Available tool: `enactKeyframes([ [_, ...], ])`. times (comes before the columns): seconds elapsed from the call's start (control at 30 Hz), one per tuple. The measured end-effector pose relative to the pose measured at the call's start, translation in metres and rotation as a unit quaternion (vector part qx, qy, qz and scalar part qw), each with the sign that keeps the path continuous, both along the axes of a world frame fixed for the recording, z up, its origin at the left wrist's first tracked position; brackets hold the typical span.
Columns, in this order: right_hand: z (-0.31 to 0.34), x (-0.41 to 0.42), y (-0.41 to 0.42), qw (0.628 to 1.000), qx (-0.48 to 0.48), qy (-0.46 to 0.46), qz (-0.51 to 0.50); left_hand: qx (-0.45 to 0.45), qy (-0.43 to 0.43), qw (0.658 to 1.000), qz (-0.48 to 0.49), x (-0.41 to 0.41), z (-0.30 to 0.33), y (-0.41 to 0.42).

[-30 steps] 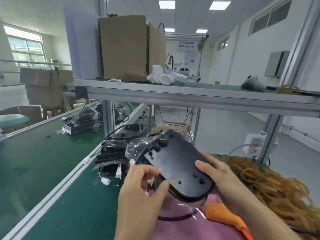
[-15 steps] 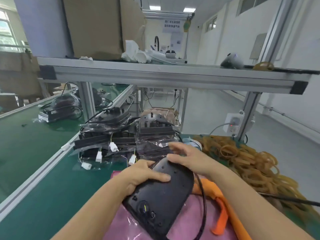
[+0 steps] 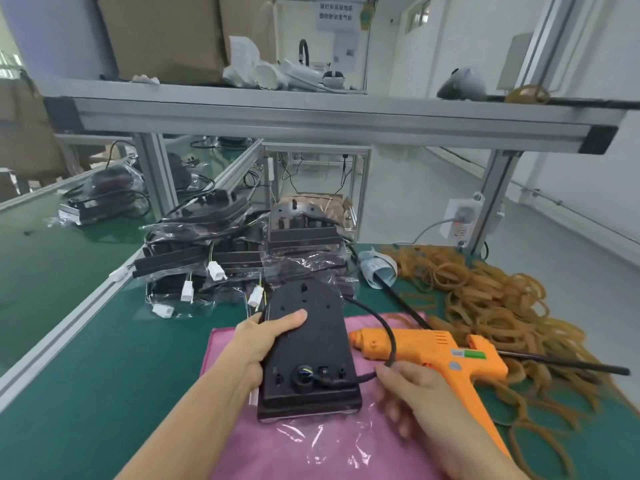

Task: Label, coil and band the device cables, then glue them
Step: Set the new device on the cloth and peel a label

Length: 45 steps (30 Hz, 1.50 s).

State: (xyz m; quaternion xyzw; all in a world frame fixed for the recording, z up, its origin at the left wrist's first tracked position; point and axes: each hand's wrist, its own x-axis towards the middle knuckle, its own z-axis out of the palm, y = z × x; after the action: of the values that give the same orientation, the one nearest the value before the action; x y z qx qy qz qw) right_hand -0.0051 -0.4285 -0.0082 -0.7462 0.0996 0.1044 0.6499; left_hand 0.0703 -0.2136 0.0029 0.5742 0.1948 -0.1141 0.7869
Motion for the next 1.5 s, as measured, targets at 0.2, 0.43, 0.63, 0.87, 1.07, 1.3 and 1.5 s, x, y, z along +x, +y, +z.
enactKeyframes([
  [0.2, 0.005, 0.0, 0.0, 0.993, 0.053, -0.101, -0.028, 0.034, -0.008, 0.999, -0.029, -0.004, -0.005, -0.014],
  [0.43, 0.012, 0.021, 0.014, 0.981, -0.015, -0.191, 0.037, 0.055, -0.016, 0.996, -0.072, -0.01, -0.01, -0.027],
  [0.63, 0.0, 0.03, 0.033, 0.942, -0.223, -0.251, 0.019, 0.104, -0.037, 0.989, -0.099, -0.013, -0.015, -0.026],
  [0.87, -0.003, 0.031, 0.027, 0.944, -0.245, -0.216, -0.045, 0.356, -0.151, 0.908, -0.161, -0.038, -0.023, -0.033],
  [1.07, 0.006, 0.044, 0.018, 0.985, -0.143, -0.098, -0.001, 0.407, -0.154, 0.884, -0.17, -0.038, -0.02, -0.04],
  [1.3, 0.007, 0.052, 0.033, 0.929, -0.286, -0.231, 0.035, 0.358, -0.178, 0.908, -0.126, -0.047, -0.02, -0.039],
  [1.5, 0.008, 0.039, 0.028, 0.98, -0.003, -0.197, 0.035, 0.318, -0.254, 0.91, -0.078, -0.063, -0.022, -0.039],
])
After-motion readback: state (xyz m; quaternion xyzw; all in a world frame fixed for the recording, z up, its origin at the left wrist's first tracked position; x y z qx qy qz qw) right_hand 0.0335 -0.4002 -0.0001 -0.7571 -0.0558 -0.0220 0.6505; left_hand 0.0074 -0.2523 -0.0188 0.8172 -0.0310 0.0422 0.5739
